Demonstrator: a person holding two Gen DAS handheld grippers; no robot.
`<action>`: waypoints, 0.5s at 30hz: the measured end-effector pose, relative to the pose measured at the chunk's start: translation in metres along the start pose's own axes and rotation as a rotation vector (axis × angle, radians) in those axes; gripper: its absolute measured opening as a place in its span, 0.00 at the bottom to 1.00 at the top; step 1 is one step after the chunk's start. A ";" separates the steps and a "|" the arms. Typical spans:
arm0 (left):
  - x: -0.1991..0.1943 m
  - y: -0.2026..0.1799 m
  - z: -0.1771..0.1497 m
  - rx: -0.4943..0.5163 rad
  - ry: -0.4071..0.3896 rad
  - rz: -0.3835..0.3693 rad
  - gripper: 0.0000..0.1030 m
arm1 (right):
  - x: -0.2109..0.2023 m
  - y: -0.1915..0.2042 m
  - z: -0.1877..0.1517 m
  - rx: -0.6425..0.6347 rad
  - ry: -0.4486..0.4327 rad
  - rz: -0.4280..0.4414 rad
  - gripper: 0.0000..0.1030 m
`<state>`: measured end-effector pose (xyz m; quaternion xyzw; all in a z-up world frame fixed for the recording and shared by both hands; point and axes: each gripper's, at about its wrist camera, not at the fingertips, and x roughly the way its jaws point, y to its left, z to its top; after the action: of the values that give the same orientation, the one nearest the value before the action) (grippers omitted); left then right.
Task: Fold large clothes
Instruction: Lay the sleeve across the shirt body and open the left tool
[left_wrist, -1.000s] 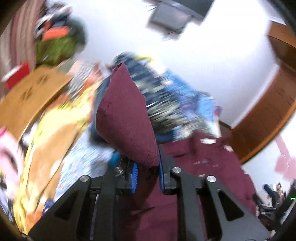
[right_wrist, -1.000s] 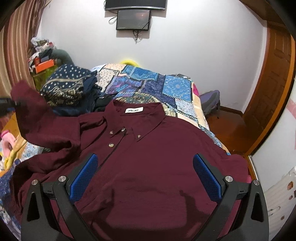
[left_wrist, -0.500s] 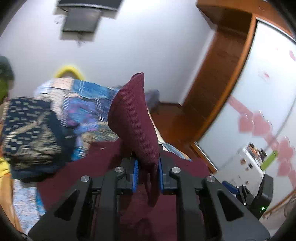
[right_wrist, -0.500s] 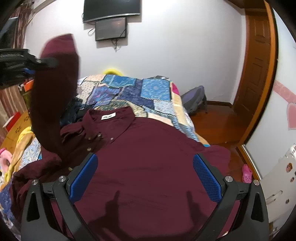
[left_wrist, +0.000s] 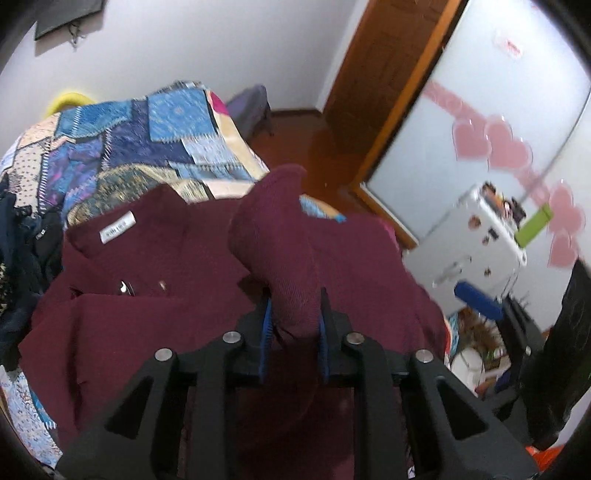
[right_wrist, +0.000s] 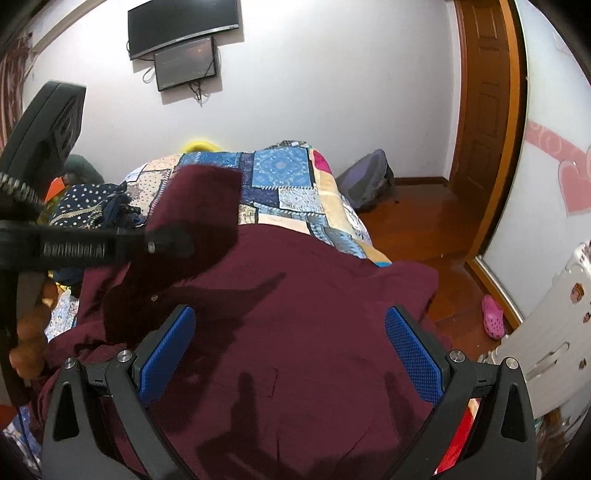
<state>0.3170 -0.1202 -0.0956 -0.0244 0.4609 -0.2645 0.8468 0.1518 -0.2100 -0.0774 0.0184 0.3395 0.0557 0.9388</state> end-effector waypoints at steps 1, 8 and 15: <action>0.003 -0.001 -0.004 0.000 0.015 -0.002 0.26 | 0.002 -0.001 0.000 0.005 0.009 0.000 0.99; -0.028 0.004 -0.008 -0.005 -0.029 -0.024 0.33 | 0.007 -0.009 -0.001 0.077 0.039 0.066 0.99; -0.085 0.040 -0.021 -0.009 -0.137 0.117 0.53 | 0.025 -0.022 -0.004 0.235 0.121 0.179 0.99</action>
<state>0.2803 -0.0415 -0.0535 -0.0192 0.4039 -0.2100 0.8901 0.1708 -0.2285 -0.0981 0.1548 0.3967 0.1002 0.8992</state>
